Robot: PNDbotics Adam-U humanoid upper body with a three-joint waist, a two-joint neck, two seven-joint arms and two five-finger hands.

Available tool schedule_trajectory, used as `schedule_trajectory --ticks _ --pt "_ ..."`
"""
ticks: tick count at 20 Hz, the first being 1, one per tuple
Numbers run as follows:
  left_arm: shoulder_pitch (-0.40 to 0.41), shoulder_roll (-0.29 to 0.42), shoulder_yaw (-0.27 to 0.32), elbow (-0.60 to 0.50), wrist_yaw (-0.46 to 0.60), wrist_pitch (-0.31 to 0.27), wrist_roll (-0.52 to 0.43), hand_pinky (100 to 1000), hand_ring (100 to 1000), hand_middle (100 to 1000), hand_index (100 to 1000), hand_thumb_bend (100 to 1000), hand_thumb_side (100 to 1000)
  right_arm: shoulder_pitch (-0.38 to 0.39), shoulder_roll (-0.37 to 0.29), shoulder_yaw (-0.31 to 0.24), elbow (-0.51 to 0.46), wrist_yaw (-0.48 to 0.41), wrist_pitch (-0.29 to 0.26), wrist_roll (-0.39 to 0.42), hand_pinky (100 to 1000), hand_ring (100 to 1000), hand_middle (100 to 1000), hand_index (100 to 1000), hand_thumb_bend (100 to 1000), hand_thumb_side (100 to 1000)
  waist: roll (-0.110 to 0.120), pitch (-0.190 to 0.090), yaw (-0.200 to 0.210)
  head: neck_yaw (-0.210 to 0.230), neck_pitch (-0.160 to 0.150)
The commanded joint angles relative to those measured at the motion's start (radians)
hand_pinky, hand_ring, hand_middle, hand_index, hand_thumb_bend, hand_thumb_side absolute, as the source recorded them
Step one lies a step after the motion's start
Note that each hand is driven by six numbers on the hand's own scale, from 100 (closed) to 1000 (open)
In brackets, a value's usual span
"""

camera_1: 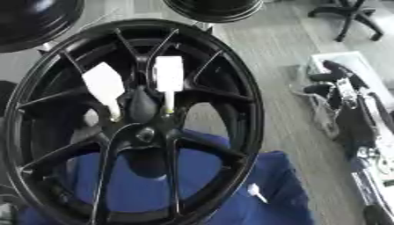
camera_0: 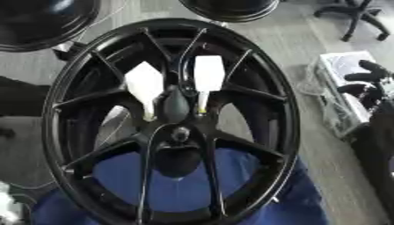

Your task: Pull the pin out of the wheel hub.

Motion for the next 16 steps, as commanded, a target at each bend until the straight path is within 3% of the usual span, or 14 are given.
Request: schedule_trajectory --ticks 1,3,4,5,6,7,12,16 --pt "0.001 0.019 0.024 -0.017 0.001 -0.005 -0.004 927 843 818 946 570 448 -0.003 -0.022 -0.01 -0.017 -0.009 -0.002 0.002 877 644 661 865 100 720 0.004 -0.024 -0.002 0.007 -0.006" --pt "0.003 0.008 0.03 -0.021 0.017 -0.005 0.008 927 838 815 945 478 492 -0.003 -0.023 -0.011 -0.017 -0.01 -0.003 0.001 878 644 661 865 100 720 0.005 -0.025 -0.005 0.008 -0.006" --pt "0.002 -0.001 0.034 -0.024 0.039 -0.006 0.026 928 835 814 947 396 529 -0.002 -0.023 -0.012 -0.017 -0.01 -0.004 0.001 878 644 661 865 100 720 0.006 -0.025 -0.006 0.009 -0.005" --pt "0.002 -0.012 0.037 -0.03 0.071 -0.008 0.051 910 812 800 938 245 533 -0.002 -0.023 -0.012 -0.017 -0.011 -0.004 0.001 878 645 661 865 100 720 0.007 -0.026 -0.007 0.011 -0.003" --pt "0.002 -0.028 0.04 -0.038 0.115 -0.01 0.09 896 793 780 931 150 481 -0.003 -0.023 -0.012 -0.017 -0.012 -0.004 0.001 878 645 660 865 100 719 0.008 -0.026 -0.008 0.015 -0.001" --pt "0.003 -0.045 0.043 -0.049 0.155 -0.011 0.138 889 777 763 925 115 521 -0.004 -0.023 -0.011 -0.017 -0.013 -0.002 0.002 878 645 660 865 100 719 0.009 -0.028 -0.009 0.02 0.003" --pt "-0.001 -0.186 0.025 -0.148 0.328 -0.001 0.432 861 746 744 854 100 713 -0.021 -0.03 -0.003 -0.017 -0.03 0.0 0.011 878 646 661 866 100 708 0.008 -0.035 -0.02 0.044 0.011" --pt "-0.019 -0.324 -0.01 -0.219 0.446 0.002 0.661 840 751 753 855 146 732 -0.028 -0.035 -0.002 -0.017 -0.046 -0.007 0.017 877 647 661 866 100 703 0.003 -0.04 -0.027 0.052 0.01"
